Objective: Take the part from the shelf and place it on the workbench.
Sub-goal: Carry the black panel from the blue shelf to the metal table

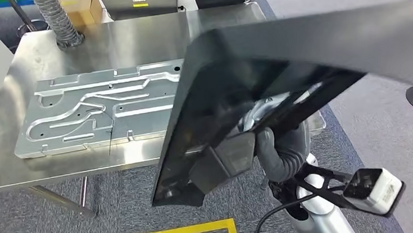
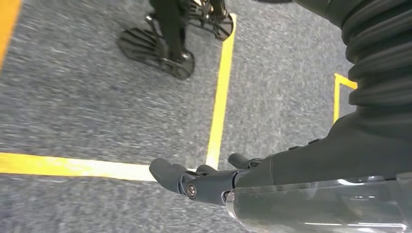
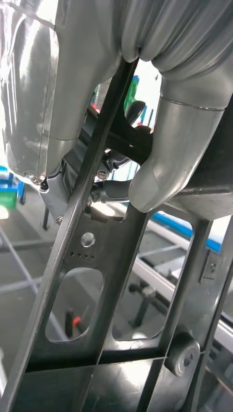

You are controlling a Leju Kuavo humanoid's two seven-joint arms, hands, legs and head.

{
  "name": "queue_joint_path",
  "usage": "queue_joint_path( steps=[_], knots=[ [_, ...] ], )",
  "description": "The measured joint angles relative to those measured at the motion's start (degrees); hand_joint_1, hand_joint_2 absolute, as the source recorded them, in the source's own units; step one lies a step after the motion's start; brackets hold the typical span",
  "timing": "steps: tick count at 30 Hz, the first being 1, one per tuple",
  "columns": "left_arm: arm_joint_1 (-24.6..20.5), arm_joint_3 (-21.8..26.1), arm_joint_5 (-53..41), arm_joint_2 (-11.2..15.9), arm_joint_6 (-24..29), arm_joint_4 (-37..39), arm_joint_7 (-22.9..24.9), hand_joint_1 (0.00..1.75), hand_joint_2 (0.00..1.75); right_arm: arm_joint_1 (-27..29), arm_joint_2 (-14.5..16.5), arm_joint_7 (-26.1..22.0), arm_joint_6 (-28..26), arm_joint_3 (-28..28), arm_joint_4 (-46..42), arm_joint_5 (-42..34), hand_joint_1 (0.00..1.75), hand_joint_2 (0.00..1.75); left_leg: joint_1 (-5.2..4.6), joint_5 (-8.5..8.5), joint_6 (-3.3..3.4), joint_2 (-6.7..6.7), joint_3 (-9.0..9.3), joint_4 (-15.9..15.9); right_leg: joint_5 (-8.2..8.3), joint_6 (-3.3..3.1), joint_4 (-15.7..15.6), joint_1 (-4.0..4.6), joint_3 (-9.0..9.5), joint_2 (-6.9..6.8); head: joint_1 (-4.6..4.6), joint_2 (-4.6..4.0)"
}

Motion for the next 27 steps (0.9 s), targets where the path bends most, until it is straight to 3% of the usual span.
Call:
queue_joint_path(
  steps=[2,3,4,7,8,9,10,11,13,15,17,18,19,21,22,23,27],
  knots=[
    [0.00,0.00,-0.10,0.00,0.00,0.00,-0.01,0.00,1.75,-0.21,-0.21,0.43,0.00,-0.18,0.03,-0.22,1.75,1.75,0.01,-1.38,-0.02,-0.27,2.07,-0.28,-3.43,0.30,1.26,-0.14,-3.51,-0.09,0.00,0.00],
    [0.01,0.00,-0.18,0.00,0.00,0.00,-0.01,0.00,1.75,-0.32,-0.26,0.51,0.00,-0.25,0.03,-0.26,1.75,1.75,0.01,-2.20,-0.11,-0.39,3.18,-0.29,-3.48,0.34,-0.20,-0.20,-4.38,-0.14,0.00,-0.01],
    [0.02,0.00,-0.22,0.00,0.00,0.00,-0.01,0.00,1.75,-0.41,-0.31,0.54,0.00,-0.28,0.02,-0.29,1.75,1.75,0.01,-3.07,-0.23,-0.49,4.36,-0.29,-1.81,0.28,-2.86,-0.24,-4.74,-0.20,0.00,-0.01],
    [0.00,0.01,-0.30,0.00,0.00,0.09,-0.01,0.00,1.75,-0.48,-0.57,0.63,0.01,-0.34,0.09,-0.35,1.75,1.75,-0.10,-5.63,-0.89,-0.60,7.15,-0.26,10.11,-0.67,-11.98,-0.02,-4.87,-0.41,0.06,-0.02],
    [-0.10,0.01,-0.33,0.02,0.00,0.12,0.01,0.00,1.75,-0.55,-0.67,0.68,-0.02,-0.37,0.09,-0.38,1.75,1.75,-0.16,-6.18,-1.28,-0.61,7.75,-0.34,12.61,-1.20,-13.27,0.14,-4.88,-0.43,0.10,-0.02],
    [-0.22,0.02,-0.35,0.04,0.00,0.15,-0.01,0.00,1.75,-0.73,-0.74,0.74,-0.12,-0.41,0.05,-0.39,1.75,1.75,-0.20,-6.35,-1.68,-0.62,8.11,-0.25,13.30,-1.75,-13.57,0.33,-4.81,-0.41,0.12,-0.02],
    [-0.44,0.03,-0.34,0.07,0.00,0.13,-0.09,0.00,1.75,-1.02,-0.78,0.82,-0.31,-0.47,-0.02,-0.40,1.75,1.75,-0.20,-6.19,-2.09,-0.62,8.00,0.19,12.86,-2.25,-13.69,0.34,-4.33,-0.33,0.15,-0.01],
    [-0.60,0.04,-0.30,0.09,0.00,0.12,-0.17,0.00,1.75,-1.32,-0.80,0.87,-0.57,-0.57,-0.10,-0.33,1.75,1.75,-0.14,-5.72,-2.41,-0.52,7.58,1.66,12.57,-2.68,-14.02,0.27,-3.79,-0.24,0.12,-0.01],
    [-0.92,0.08,-0.09,0.05,-0.02,0.11,-0.37,0.00,1.75,-1.86,-0.82,1.10,-1.44,-0.94,-0.13,0.17,1.75,1.75,-0.02,-5.30,-2.94,-0.32,4.35,7.40,11.92,-3.31,-14.75,0.10,-2.44,-0.20,0.09,-0.01],
    [-1.03,0.24,0.11,0.02,-0.03,0.11,-0.46,0.00,1.75,-2.26,-0.85,1.72,-3.28,-1.55,-0.06,2.06,1.75,1.75,0.06,-7.94,-3.31,-0.14,-0.57,14.13,11.05,-3.65,-15.06,0.14,-1.31,-0.20,0.08,-0.01],
    [-0.99,0.56,0.31,0.04,-0.03,0.11,-0.56,0.00,1.75,-2.68,-0.91,2.51,-6.10,-2.35,0.19,5.39,1.75,1.75,0.07,-11.03,-3.37,-0.10,-4.32,17.11,10.07,-3.72,-15.03,0.21,-0.25,-0.08,0.09,-0.02],
    [-0.92,0.74,0.43,0.04,-0.02,0.11,-0.63,0.00,1.75,-2.93,-0.96,2.78,-7.65,-2.77,0.38,7.21,1.75,1.75,0.07,-10.70,-3.27,-0.08,-5.04,16.23,9.58,-3.68,-14.97,0.23,0.34,0.01,0.09,-0.02],
    [-0.84,0.91,0.56,0.03,-0.02,0.11,-0.74,0.00,1.75,-3.28,-1.00,3.10,-9.38,-3.24,0.58,9.28,1.75,1.75,0.07,-8.65,-3.08,-0.07,-4.98,13.71,9.06,-3.59,-14.87,0.23,0.98,0.08,0.09,-0.02],
    [-0.59,1.28,0.84,0.02,-0.04,0.11,-1.09,0.00,1.75,-4.42,-1.18,4.41,-12.74,-4.42,0.95,14.05,1.75,1.75,0.00,-2.27,-2.60,0.00,-3.70,6.36,8.09,-3.23,-14.58,0.29,1.97,0.17,0.09,-0.02],
    [-0.53,1.47,0.96,0.03,-0.08,0.11,-1.32,0.00,1.75,-5.25,-1.36,5.45,-14.00,-5.23,1.11,16.56,1.75,1.75,-0.11,-0.22,-2.34,0.05,-3.25,3.66,7.73,-2.97,-14.40,0.35,2.11,0.20,0.09,-0.02],
    [-0.52,1.66,1.06,0.03,-0.13,0.11,-1.51,0.00,1.75,-6.13,-1.56,6.64,-14.78,-6.11,1.30,18.78,1.75,1.75,-0.21,0.96,-2.09,0.07,-3.09,2.22,7.45,-2.65,-14.26,0.42,2.06,0.22,0.09,-0.02],
    [-0.44,2.40,1.02,0.00,-0.71,0.11,-1.93,0.00,1.75,-10.88,-2.26,12.69,-17.50,-8.57,3.03,33.22,1.75,1.75,-0.10,1.45,-1.10,0.10,-2.91,1.79,6.23,-1.38,-13.11,0.41,1.58,0.11,0.11,-0.02]
  ],
)
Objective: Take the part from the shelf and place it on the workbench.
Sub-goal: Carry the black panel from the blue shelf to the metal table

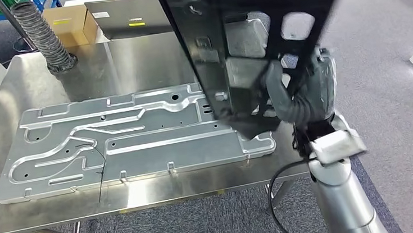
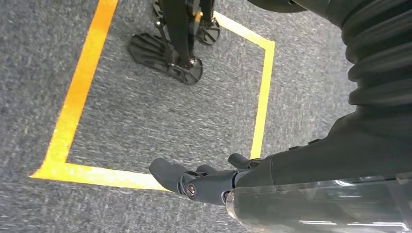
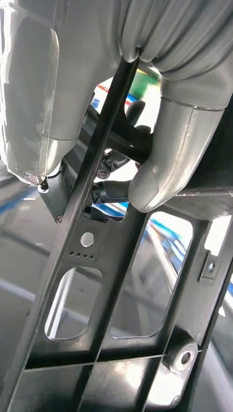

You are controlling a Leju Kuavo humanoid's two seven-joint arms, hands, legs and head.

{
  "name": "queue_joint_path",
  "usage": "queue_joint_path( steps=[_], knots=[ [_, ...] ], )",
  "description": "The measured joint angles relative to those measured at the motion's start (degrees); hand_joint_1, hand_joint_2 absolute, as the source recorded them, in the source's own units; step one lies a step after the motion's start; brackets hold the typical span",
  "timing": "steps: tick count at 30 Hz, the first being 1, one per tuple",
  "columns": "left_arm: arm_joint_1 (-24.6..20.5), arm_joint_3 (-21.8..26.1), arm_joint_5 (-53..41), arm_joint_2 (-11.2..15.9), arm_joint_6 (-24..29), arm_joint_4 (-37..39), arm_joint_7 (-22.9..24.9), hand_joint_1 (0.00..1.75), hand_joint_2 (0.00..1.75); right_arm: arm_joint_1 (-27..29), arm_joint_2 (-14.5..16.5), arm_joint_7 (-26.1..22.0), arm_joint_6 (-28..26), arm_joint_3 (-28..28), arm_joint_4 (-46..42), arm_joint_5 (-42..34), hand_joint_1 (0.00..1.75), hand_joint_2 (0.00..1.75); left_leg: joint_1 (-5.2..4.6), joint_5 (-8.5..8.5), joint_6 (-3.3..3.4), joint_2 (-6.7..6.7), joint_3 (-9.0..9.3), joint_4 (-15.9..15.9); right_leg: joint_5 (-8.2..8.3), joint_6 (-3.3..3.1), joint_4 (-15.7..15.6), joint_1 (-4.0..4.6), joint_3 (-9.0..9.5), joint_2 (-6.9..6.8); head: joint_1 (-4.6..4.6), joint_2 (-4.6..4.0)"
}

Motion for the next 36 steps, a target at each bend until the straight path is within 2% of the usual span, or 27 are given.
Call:
queue_joint_path(
  steps=[2,4,5,6,7,9,10,11,14,16,18,20,21,22,23,25,26,27,30,32,34,35,36],
  knots=[
    [-0.11,0.21,-0.40,-0.02,-0.38,0.00,-0.29,0.00,1.75,-3.80,-0.44,4.62,-1.79,-0.11,2.70,11.83,1.75,1.75,0.12,-0.05,0.46,0.08,0.21,-0.20,-2.73,0.53,5.16,-0.22,-2.50,-0.21,0.00,0.00],
    [-0.28,0.29,-0.92,-0.01,-0.82,0.00,-0.59,0.00,1.75,-8.25,-0.81,9.65,-2.68,0.54,7.48,24.81,1.75,1.75,0.10,-0.26,0.71,0.08,0.24,-0.15,-5.71,0.87,13.16,-0.41,-6.96,-0.29,0.00,0.00],
    [-0.33,0.29,-1.20,-0.01,-1.10,0.00,-0.73,0.00,1.75,-10.63,-0.94,12.06,-2.54,1.28,10.54,31.16,1.75,1.75,0.09,-0.38,0.74,0.07,0.32,-0.11,-6.02,0.97,15.70,-0.51,-8.64,-0.31,0.00,0.00],
    [-0.40,0.29,-1.45,0.00,-1.39,0.00,-0.89,0.00,1.75,-13.09,-1.03,14.36,-2.08,2.30,13.95,37.23,1.75,1.75,0.09,-0.53,0.71,0.03,0.47,-0.07,-5.13,0.99,16.05,-0.60,-9.30,-0.33,0.00,0.00],
    [-0.47,0.29,-1.73,0.00,-1.66,-0.01,-1.04,0.00,1.75,-15.50,-1.07,16.09,-1.54,3.60,17.42,42.06,1.75,1.75,0.09,-0.71,0.62,-0.04,0.72,-0.04,-3.13,0.91,13.97,-0.68,-8.74,-0.34,0.00,0.00],
    [-0.54,0.28,-2.17,0.00,-2.12,-0.01,-1.32,0.00,1.75,-20.05,-0.98,18.09,-0.23,6.75,24.13,48.42,1.75,1.75,0.03,-1.16,0.28,-0.17,1.28,0.03,1.61,0.54,6.02,-0.71,-5.44,-0.33,0.00,0.00],
    [-0.60,0.28,-2.40,0.02,-2.32,-0.02,-1.44,0.00,1.75,-22.28,-0.68,18.49,0.51,8.68,27.59,50.35,1.75,1.75,-0.02,-1.33,0.05,-0.21,1.34,0.10,2.95,0.31,2.64,-0.60,-4.04,-0.31,0.00,0.01],
    [-0.71,0.28,-2.60,0.08,-2.46,-0.02,-1.54,0.00,1.75,-24.34,-0.14,18.63,1.36,10.80,31.25,51.76,1.75,1.75,-0.05,-1.44,-0.22,-0.22,1.28,0.14,3.48,0.08,0.62,-0.48,-3.23,-0.28,-0.01,0.01],
    [-0.98,0.28,-3.17,0.32,-2.75,-0.03,-1.49,0.00,1.75,-28.80,3.17,18.29,2.72,17.90,43.09,54.38,1.75,1.75,0.07,-1.72,-1.31,-0.14,1.29,0.04,3.20,-0.82,-0.54,-0.25,-2.81,-0.08,-0.02,0.01],
    [-1.08,0.28,-3.43,0.40,-2.79,-0.04,-1.31,0.00,1.75,-30.34,6.40,17.98,2.11,22.57,50.42,54.97,1.75,1.75,0.17,-3.20,-1.96,-0.08,0.52,2.18,3.19,-1.61,-1.03,-0.38,-2.29,-0.05,-0.02,0.00],
    [-1.17,0.28,-3.50,0.44,-2.65,-0.04,-1.13,0.00,1.75,-31.14,9.27,17.63,1.45,26.15,55.89,55.02,1.75,1.75,0.22,-5.86,-2.35,-0.06,-2.11,7.56,3.03,-2.13,-1.24,-0.36,-1.94,-0.15,-0.02,0.00],
    [-1.19,0.31,-3.49,0.49,-2.46,-0.04,-1.03,0.00,1.75,-31.41,11.43,17.23,1.26,28.76,59.80,54.96,1.75,1.75,0.23,-8.16,-2.58,-0.06,-5.61,13.85,2.81,-2.40,-1.22,-0.18,-1.77,-0.24,-0.02,0.00],
    [-1.13,0.32,-3.49,0.50,-2.40,-0.04,-1.01,0.00,1.75,-31.40,12.54,17.06,1.26,30.07,61.68,54.88,1.75,1.75,0.23,-8.47,-2.62,-0.05,-7.04,16.05,2.65,-2.49,-1.19,-0.08,-1.64,-0.27,-0.02,0.00],
    [-1.02,0.33,-3.53,0.50,-2.38,-0.04,-1.03,0.00,1.75,-31.34,13.69,16.98,1.27,31.43,63.54,54.75,1.75,1.75,0.23,-7.78,-2.61,-0.05,-7.73,16.58,2.45,-2.56,-1.14,0.00,-1.45,-0.27,-0.02,0.00],
    [-0.89,0.33,-3.64,0.50,-2.40,-0.04,-1.10,0.00,1.75,-31.28,14.88,16.96,1.29,32.78,65.31,54.54,1.75,1.75,0.23,-6.07,-2.54,-0.05,-7.43,15.11,2.20,-2.58,-1.07,0.07,-1.19,-0.23,-0.02,0.00],
    [-0.67,0.33,-3.96,0.54,-2.62,-0.04,-1.42,0.00,1.75,-31.24,17.06,17.11,1.30,35.07,68.21,54.08,1.75,1.75,0.22,-1.41,-2.24,-0.04,-4.25,7.43,1.55,-2.43,-0.87,0.15,-0.59,-0.13,-0.02,0.00],
    [-0.64,0.32,-4.18,0.56,-2.82,-0.04,-1.62,0.00,1.75,-31.27,17.93,17.22,1.28,35.98,69.30,53.92,1.75,1.75,0.12,0.00,-2.04,-0.06,-2.61,3.85,1.26,-2.27,-0.72,0.27,-0.45,-0.08,-0.02,0.00],
    [-0.68,0.32,-4.36,0.59,-3.05,-0.04,-1.81,0.00,1.75,-31.25,18.63,17.34,1.26,36.78,70.24,53.84,1.75,1.75,0.03,0.64,-1.80,-0.08,-1.57,1.58,1.08,-2.05,-0.63,0.39,-0.42,-0.07,-0.02,0.01],
    [-0.80,0.30,-4.95,0.62,-3.50,-0.04,-2.62,0.00,1.75,-30.91,20.03,17.63,1.03,38.88,72.47,53.72,1.75,1.75,0.02,0.39,-1.04,-0.12,-1.06,0.47,0.79,-1.37,-0.56,0.59,-0.53,-0.08,-0.02,0.02],
    [-0.73,0.28,-5.39,0.63,-3.82,-0.04,-3.40,0.00,1.75,-30.77,20.64,17.87,0.64,39.97,73.52,53.27,0.87,0.87,0.31,0.36,-0.49,-0.03,-0.75,0.12,-0.58,-0.79,1.21,0.61,-1.16,-0.12,-0.02,0.01],
    [-0.70,0.25,-5.67,0.63,-4.08,-0.04,-4.07,0.00,1.75,-30.66,20.92,18.12,0.34,40.83,74.27,52.56,0.00,0.00,0.40,0.27,-0.05,0.05,-0.53,-0.07,-3.84,-0.22,7.60,0.41,-4.21,-0.21,-0.02,0.01],
    [-0.72,0.25,-5.74,0.64,-4.09,-0.04,-4.29,0.00,1.75,-30.50,20.97,18.24,0.32,41.23,74.58,52.18,0.00,0.00,0.39,0.21,0.09,0.06,-0.51,-0.06,-5.50,-0.03,11.80,0.27,-6.41,-0.25,-0.02,0.01],
    [-0.73,0.24,-5.76,0.66,-4.04,-0.04,-4.44,0.00,1.75,-30.26,20.99,18.33,0.38,41.63,74.88,51.78,0.00,0.00,0.38,0.16,0.16,0.05,-0.46,-0.06,-6.45,0.09,15.17,0.13,-8.30,-0.27,-0.02,0.01]
  ],
)
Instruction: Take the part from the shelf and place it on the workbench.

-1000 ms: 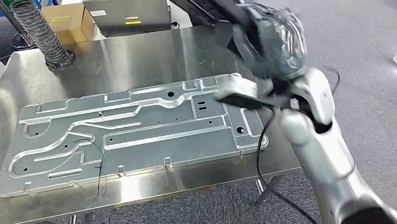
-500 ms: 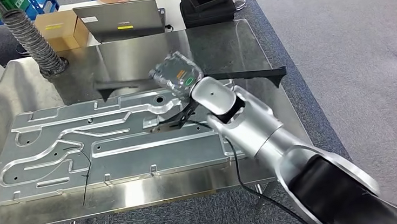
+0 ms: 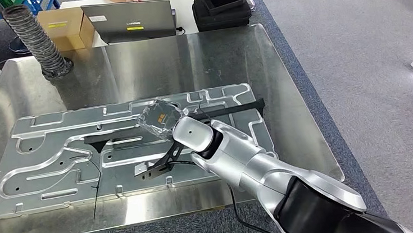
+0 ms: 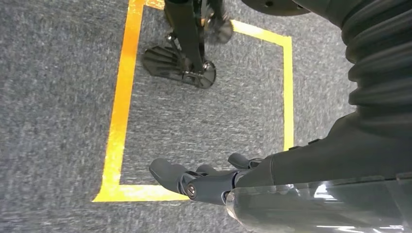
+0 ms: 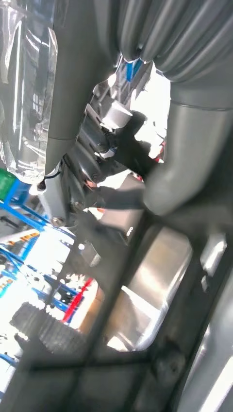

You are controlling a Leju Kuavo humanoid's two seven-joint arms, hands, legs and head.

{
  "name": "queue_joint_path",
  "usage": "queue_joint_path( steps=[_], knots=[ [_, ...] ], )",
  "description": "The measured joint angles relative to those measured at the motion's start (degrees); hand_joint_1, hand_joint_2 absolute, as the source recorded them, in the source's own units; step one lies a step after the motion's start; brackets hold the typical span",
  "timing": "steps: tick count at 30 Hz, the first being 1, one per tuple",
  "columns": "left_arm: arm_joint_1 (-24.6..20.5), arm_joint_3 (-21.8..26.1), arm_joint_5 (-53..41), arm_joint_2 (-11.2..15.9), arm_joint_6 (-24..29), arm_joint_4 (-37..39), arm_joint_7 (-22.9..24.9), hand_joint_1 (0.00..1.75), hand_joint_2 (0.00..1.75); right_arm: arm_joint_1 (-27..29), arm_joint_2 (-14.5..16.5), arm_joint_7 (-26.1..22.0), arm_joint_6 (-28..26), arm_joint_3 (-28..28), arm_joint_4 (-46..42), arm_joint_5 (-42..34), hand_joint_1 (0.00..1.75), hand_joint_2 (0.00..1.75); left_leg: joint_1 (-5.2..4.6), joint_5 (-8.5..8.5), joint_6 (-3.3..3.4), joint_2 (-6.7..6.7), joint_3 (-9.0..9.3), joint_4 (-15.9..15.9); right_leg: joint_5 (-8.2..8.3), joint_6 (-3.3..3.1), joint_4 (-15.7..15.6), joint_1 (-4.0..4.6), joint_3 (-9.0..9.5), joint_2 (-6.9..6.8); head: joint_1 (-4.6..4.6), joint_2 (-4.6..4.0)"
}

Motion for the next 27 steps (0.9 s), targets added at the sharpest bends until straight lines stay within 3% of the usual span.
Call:
queue_joint_path(
  steps=[1,2,4,6,8,11,12,15,16,17,18,19,21,24,26,27],
  knots=[
    [0.02,0.00,-0.03,0.02,0.06,0.00,-0.09,0.00,1.75,0.24,0.01,0.07,0.05,0.34,0.25,-0.44,0.00,0.00,-0.01,-0.05,0.03,-0.03,0.08,0.01,0.19,0.04,1.41,-0.10,-1.00,-0.01,0.00,-0.01],
    [0.05,0.00,-0.07,0.03,0.15,0.00,-0.12,0.00,1.75,0.42,0.04,0.11,0.09,0.62,0.44,-0.94,0.00,0.00,-0.02,-0.12,0.02,-0.07,0.19,0.03,1.47,-0.02,0.58,-0.17,-0.91,-0.02,0.00,-0.01],
    [0.09,0.00,-0.17,0.04,0.41,0.00,-0.25,0.00,0.87,0.53,0.17,0.18,0.15,0.92,0.64,-2.42,0.00,0.00,-0.08,-0.31,-0.10,-0.15,0.52,0.06,5.97,-0.56,-6.88,-0.13,2.29,-0.04,0.00,-0.01],
    [0.08,-0.01,-0.37,-0.03,0.53,0.00,-0.51,0.00,0.00,0.43,0.40,0.10,0.55,0.97,0.71,-4.67,0.00,0.00,-0.28,-0.54,-0.47,-0.19,0.65,0.19,8.67,-1.13,-13.84,0.14,5.48,-0.12,0.00,-0.01],
    [0.08,-0.02,-0.63,-0.07,0.42,0.00,-0.67,0.00,0.00,0.36,0.58,-0.46,1.31,0.86,0.81,-7.27,0.00,0.00,-0.35,-0.63,-1.06,-0.17,0.64,0.20,8.86,-1.38,-15.65,0.39,6.23,-0.12,-0.01,-0.01],
    [0.09,-0.03,-0.88,-0.02,0.15,0.00,-0.53,0.00,0.00,0.29,0.81,-2.93,3.76,-0.63,0.86,-13.71,0.00,0.00,-0.19,-1.58,-2.03,-0.07,0.38,1.20,9.32,-2.12,-16.53,0.06,6.71,-0.15,-0.01,-0.01],
    [0.09,-0.04,-0.97,-0.01,0.02,0.00,-0.43,0.00,0.00,0.24,0.91,-4.12,4.99,-1.63,0.84,-16.93,0.00,0.00,-0.13,-2.93,-2.33,-0.06,-0.47,3.33,9.47,-2.36,-16.88,-0.12,6.94,-0.22,-0.01,-0.01],
    [0.15,-0.07,-1.15,0.14,-0.38,0.00,-0.14,0.00,0.00,0.27,1.08,-8.76,9.76,-5.96,0.68,-29.69,0.00,0.00,0.12,-8.16,-3.09,-0.05,-5.50,14.42,9.49,-2.57,-16.98,-0.17,7.08,-0.33,-0.01,-0.01],
    [0.20,-0.07,-1.19,0.18,-0.51,0.00,-0.09,0.00,0.00,0.37,1.08,-10.43,11.46,-7.80,0.50,-34.22,0.00,0.00,0.20,-8.54,-3.27,-0.04,-6.52,16.49,9.45,-2.55,-16.90,-0.19,7.08,-0.31,-0.01,-0.01],
    [0.26,-0.07,-1.26,0.21,-0.68,0.00,-0.08,0.00,0.00,0.47,1.06,-12.10,13.36,-9.87,0.20,-39.13,0.00,0.00,0.30,-7.72,-3.39,-0.04,-6.42,16.24,9.37,-2.47,-16.77,-0.25,7.08,-0.27,-0.01,-0.01],
    [0.29,-0.07,-1.39,0.25,-0.89,0.00,-0.06,0.00,0.00,0.52,1.02,-13.66,15.39,-12.10,-0.21,-44.13,0.00,0.00,0.41,-5.92,-3.47,-0.02,-5.14,13.59,9.23,-2.34,-16.58,-0.33,7.12,-0.21,-0.01,-0.01],
    [0.29,-0.07,-1.56,0.29,-1.10,0.00,-0.07,0.00,0.00,0.52,0.97,-15.13,17.67,-14.51,-0.71,-49.47,0.00,0.00,0.55,-3.76,-3.52,0.00,-3.13,9.46,9.02,-2.12,-16.32,-0.39,7.14,-0.16,-0.01,-0.01],
    [0.23,-0.10,-1.89,0.36,-1.47,0.00,-0.09,0.00,0.00,0.42,0.75,-17.46,22.55,-19.49,-1.75,-60.58,0.00,0.00,0.55,-1.43,-3.21,-0.07,0.27,2.71,8.63,-1.56,-15.71,-0.23,6.96,-0.07,-0.01,0.00],
    [0.23,-0.16,-2.26,0.37,-1.89,0.00,-0.22,0.00,0.00,0.37,-0.08,-19.38,27.91,-26.97,-3.79,-77.38,0.00,0.00,0.33,-1.31,-1.88,-0.26,0.88,1.04,8.60,-0.79,-15.42,0.04,6.68,-0.06,0.01,0.01],
    [0.33,-0.17,-2.27,0.35,-2.21,0.00,-0.52,0.00,0.00,0.38,-1.36,-20.62,26.52,-31.44,-6.49,-86.18,0.00,0.00,0.41,-1.10,-1.02,-0.24,0.84,0.90,7.88,-0.15,-14.62,-0.13,6.41,-0.10,0.01,0.00],
    [0.39,-0.16,-2.09,0.34,-2.30,0.00,-0.77,0.00,0.00,0.47,-2.35,-21.58,23.53,-33.34,-8.52,-88.74,0.00,0.00,0.44,-0.99,-0.60,-0.22,0.83,0.79,6.70,0.18,-12.86,-0.23,5.64,-0.11,0.01,0.00]
  ],
)
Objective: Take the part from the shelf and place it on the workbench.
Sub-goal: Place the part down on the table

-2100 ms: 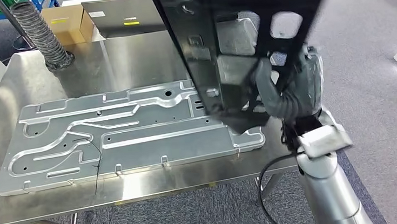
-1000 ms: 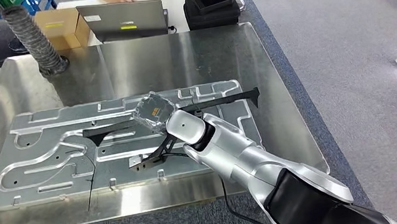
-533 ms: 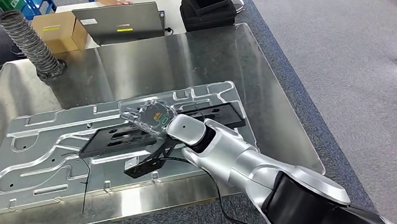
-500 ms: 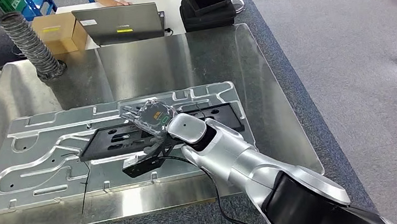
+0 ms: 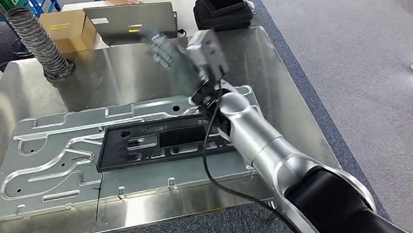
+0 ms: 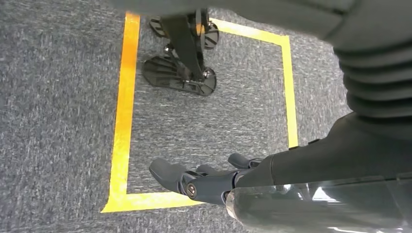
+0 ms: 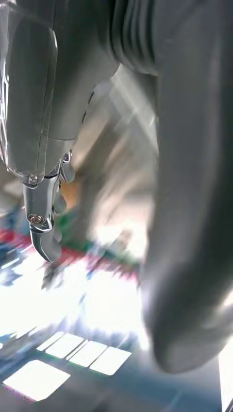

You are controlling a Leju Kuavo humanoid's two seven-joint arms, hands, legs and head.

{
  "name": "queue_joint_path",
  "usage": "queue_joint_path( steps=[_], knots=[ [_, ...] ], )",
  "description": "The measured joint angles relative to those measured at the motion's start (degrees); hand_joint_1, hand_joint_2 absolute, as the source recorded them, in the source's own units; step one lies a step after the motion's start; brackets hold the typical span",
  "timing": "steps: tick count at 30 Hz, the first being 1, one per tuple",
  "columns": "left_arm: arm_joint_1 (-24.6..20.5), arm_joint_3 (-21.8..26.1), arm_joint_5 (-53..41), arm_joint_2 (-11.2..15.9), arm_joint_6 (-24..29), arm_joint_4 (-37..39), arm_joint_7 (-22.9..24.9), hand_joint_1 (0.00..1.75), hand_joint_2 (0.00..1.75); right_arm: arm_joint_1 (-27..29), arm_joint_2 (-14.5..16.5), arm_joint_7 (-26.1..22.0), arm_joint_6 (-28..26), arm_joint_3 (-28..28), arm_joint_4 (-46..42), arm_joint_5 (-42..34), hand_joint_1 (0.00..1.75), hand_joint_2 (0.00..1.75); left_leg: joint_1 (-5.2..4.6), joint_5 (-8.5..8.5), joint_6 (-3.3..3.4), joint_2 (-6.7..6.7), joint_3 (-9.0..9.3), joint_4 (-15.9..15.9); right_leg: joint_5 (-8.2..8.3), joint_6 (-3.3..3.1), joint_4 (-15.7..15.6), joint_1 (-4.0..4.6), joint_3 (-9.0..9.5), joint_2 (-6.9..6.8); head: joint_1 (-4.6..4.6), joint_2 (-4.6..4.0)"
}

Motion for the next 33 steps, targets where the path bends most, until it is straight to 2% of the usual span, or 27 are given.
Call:
queue_joint_path(
  steps=[1,3,4,5,6,8,9,10,12,14,15,16,18,19,20,21,23,24,25,26,28,29,30,31,33],
  knots=[
    [0.10,0.04,0.32,-0.03,-0.05,0.00,-0.27,0.00,0.00,0.41,-1.24,-1.16,-4.36,-1.68,-2.55,-1.12,0.00,0.00,-0.01,0.06,0.32,0.01,-0.03,-0.05,-1.70,0.30,3.03,-0.10,-1.37,-0.01,0.00,-0.01],
    [0.35,0.31,1.28,-0.12,0.01,0.00,-0.74,0.00,0.00,2.52,-4.17,-3.61,-17.00,-4.52,-9.47,1.35,0.00,0.00,-0.16,0.07,0.71,-0.05,-0.12,-0.03,-5.17,0.70,11.00,-0.14,-5.23,-0.01,0.00,-0.01],
    [0.54,0.54,1.72,-0.18,0.08,0.00,-0.87,0.00,0.00,4.18,-5.70,-4.37,-23.46,-5.77,-13.36,4.21,0.00,0.00,-0.26,0.04,0.80,-0.09,-0.10,-0.02,-5.82,0.74,13.66,-0.14,-6.61,-0.01,0.00,-0.01],
    [0.74,0.82,2.13,-0.26,0.19,0.00,-0.95,0.00,0.00,6.14,-7.24,-4.96,-29.90,-7.02,-17.51,8.00,0.00,0.00,-0.39,0.00,0.88,-0.16,-0.06,0.00,-5.35,0.65,14.18,-0.12,-7.00,-0.01,0.01,-0.01],
    [0.93,1.13,2.44,-0.35,0.32,0.00,-0.97,0.00,0.00,8.35,-8.72,-5.38,-35.66,-8.28,-21.68,12.18,0.00,0.00,-0.54,-0.05,0.95,-0.23,0.03,0.02,-3.80,0.41,12.17,-0.07,-6.16,-0.01,0.01,-0.01],
    [1.17,1.77,2.99,-0.72,0.63,0.00,-0.96,0.00,0.00,13.48,-11.97,-6.14,-45.41,-11.17,-31.02,20.26,0.00,0.00,-0.86,-0.20,1.01,-0.37,0.24,0.00,0.24,-0.52,3.59,0.29,-2.12,-0.15,0.00,-0.01],
    [1.21,2.09,3.18,-0.90,0.80,0.00,-0.95,0.00,0.00,16.22,-13.47,-6.41,-48.68,-12.70,-35.46,23.17,0.00,0.00,-0.98,-0.25,0.95,-0.41,0.32,0.00,1.65,-0.92,-0.10,0.53,-0.41,-0.32,-0.01,0.00],
    [1.22,2.42,3.32,-1.05,0.93,0.00,-0.87,0.00,0.00,19.21,-14.90,-6.62,-50.83,-14.35,-39.63,25.33,0.00,0.00,-1.00,-0.26,0.80,-0.43,0.38,-0.03,2.35,-1.22,-2.35,0.81,0.66,-0.47,-0.01,0.00],
    [1.29,3.06,3.36,-1.24,1.07,0.00,-0.66,0.00,0.00,25.94,-17.17,-7.32,-52.76,-17.90,-46.41,28.30,0.00,0.00,-0.88,-0.17,0.40,-0.48,0.53,-0.21,2.60,-1.36,-3.22,1.11,1.09,-0.68,0.00,0.00],
    [1.45,3.66,3.31,-1.38,1.11,0.00,-0.51,0.00,0.00,33.42,-18.68,-8.78,-53.37,-21.77,-52.08,30.31,0.00,0.00,-0.95,-0.91,-0.04,-0.44,0.62,0.05,3.04,-1.67,-4.12,0.68,1.54,-0.95,0.00,-0.01],
    [1.51,3.95,3.28,-1.45,1.12,0.00,-0.49,0.00,0.00,36.95,-19.08,-9.44,-53.33,-23.59,-54.32,31.11,0.00,0.00,-1.03,-2.21,-0.28,-0.35,0.27,1.27,3.34,-1.91,-4.63,0.42,1.70,-1.08,-0.01,-0.01],
    [1.54,4.24,3.28,-1.50,1.12,0.00,-0.49,0.00,0.00,40.49,-19.29,-9.89,-53.27,-25.24,-56.11,32.01,0.00,0.00,-1.05,-4.20,-0.51,-0.21,-0.53,3.71,3.60,-2.10,-5.02,0.18,1.76,-1.20,-0.01,-0.01],
    [1.53,4.72,3.24,-1.55,1.10,0.00,-0.50,0.00,0.00,47.29,-19.56,-10.03,-53.17,-28.10,-58.66,34.01,0.00,0.00,-0.86,-8.69,-0.97,-0.02,-2.97,10.93,3.83,-2.24,-5.04,0.22,1.42,-1.28,-0.01,-0.01],
    [1.50,4.95,3.21,-1.54,1.10,0.00,-0.51,0.00,0.00,50.53,-19.65,-9.98,-53.14,-29.40,-59.47,34.68,0.00,0.00,-0.75,-10.08,-1.19,0.04,-3.79,13.87,3.92,-2.20,-4.89,0.22,1.13,-1.33,-0.01,-0.01],
    [1.50,5.19,3.16,-1.55,1.10,0.00,-0.51,0.00,0.00,53.47,-19.71,-9.90,-52.99,-30.64,-60.00,35.09,0.00,0.00,-0.67,-10.38,-1.35,0.08,-3.63,14.86,4.03,-2.11,-4.67,0.19,0.78,-1.35,-0.01,-0.01],
    [1.50,5.44,3.11,-1.55,1.10,0.00,-0.52,0.00,0.00,56.00,-19.73,-9.75,-52.74,-31.87,-60.31,35.39,0.00,0.00,-0.62,-9.67,-1.43,0.10,-2.34,13.57,4.15,-2.00,-4.39,0.14,0.40,-1.31,-0.01,-0.01],
    [1.42,5.84,2.93,-1.56,1.12,0.00,-0.59,0.00,0.00,60.03,-19.74,-9.10,-52.00,-34.34,-60.58,36.12,0.00,0.00,-0.58,-7.05,-1.30,0.06,2.79,5.74,4.38,-1.68,-3.64,0.01,-0.38,-1.14,-0.01,-0.01],
    [1.32,5.96,2.81,-1.56,1.12,0.00,-0.68,0.00,0.00,61.59,-19.74,-8.62,-51.60,-35.69,-60.57,36.64,0.00,0.00,-0.71,-6.06,-1.03,0.01,4.92,2.09,4.50,-1.45,-3.31,0.04,-0.65,-1.04,-0.01,-0.01],
    [1.23,6.05,2.69,-1.57,1.11,0.00,-0.79,0.00,0.00,62.94,-19.72,-8.28,-51.20,-37.15,-60.41,37.21,0.00,0.00,-0.83,-5.53,-0.69,-0.04,6.25,-0.32,4.66,-1.15,-3.09,0.08,-0.81,-0.97,-0.01,0.00],
    [1.15,6.11,2.53,-1.58,1.09,0.00,-0.92,0.00,0.00,64.13,-19.65,-8.09,-50.84,-38.76,-59.98,38.10,0.00,0.00,-1.00,-5.36,-0.27,-0.08,6.69,-1.34,4.91,-0.78,-3.04,0.12,-0.87,-0.93,-0.01,0.00],
    [1.16,6.21,2.20,-1.65,1.05,0.00,-1.13,0.00,0.00,65.90,-19.34,-8.14,-50.32,-42.54,-58.18,40.95,0.00,0.00,-1.21,-4.50,0.56,-0.05,6.39,-1.45,5.61,0.07,-3.35,0.01,-0.87,-0.86,0.00,0.00],
    [1.16,6.29,2.05,-1.74,1.04,0.00,-1.21,0.00,0.00,66.53,-19.11,-8.25,-50.20,-44.60,-56.84,42.81,0.00,0.00,-1.19,-3.92,0.96,0.06,6.18,-1.65,5.41,0.46,-3.28,-0.15,-1.01,-0.77,0.00,-0.01],
    [1.17,6.39,1.95,-1.83,1.04,0.00,-1.26,0.00,0.00,66.95,-18.86,-8.37,-50.13,-46.83,-55.13,44.73,0.00,0.00,-1.11,-3.27,1.36,0.19,5.78,-1.86,4.20,0.83,-2.44,-0.31,-1.43,-0.66,0.01,-0.01],
    [1.18,6.51,1.83,-1.93,1.04,0.00,-1.32,0.00,0.00,67.11,-18.65,-8.67,-50.09,-49.17,-52.98,46.41,0.00,0.00,-1.01,-2.60,1.66,0.31,5.22,-2.02,1.93,1.18,-0.43,-0.45,-2.22,-0.57,0.01,-0.01],
    [1.26,6.83,1.54,-2.11,1.02,0.00,-1.40,0.00,0.00,66.97,-18.33,-9.74,-50.13,-54.40,-47.09,49.07,0.00,0.00,-1.00,-1.49,2.01,0.43,3.70,-2.00,-4.03,1.81,6.59,-0.71,-4.31,-0.49,0.00,-0.01]
  ],
)
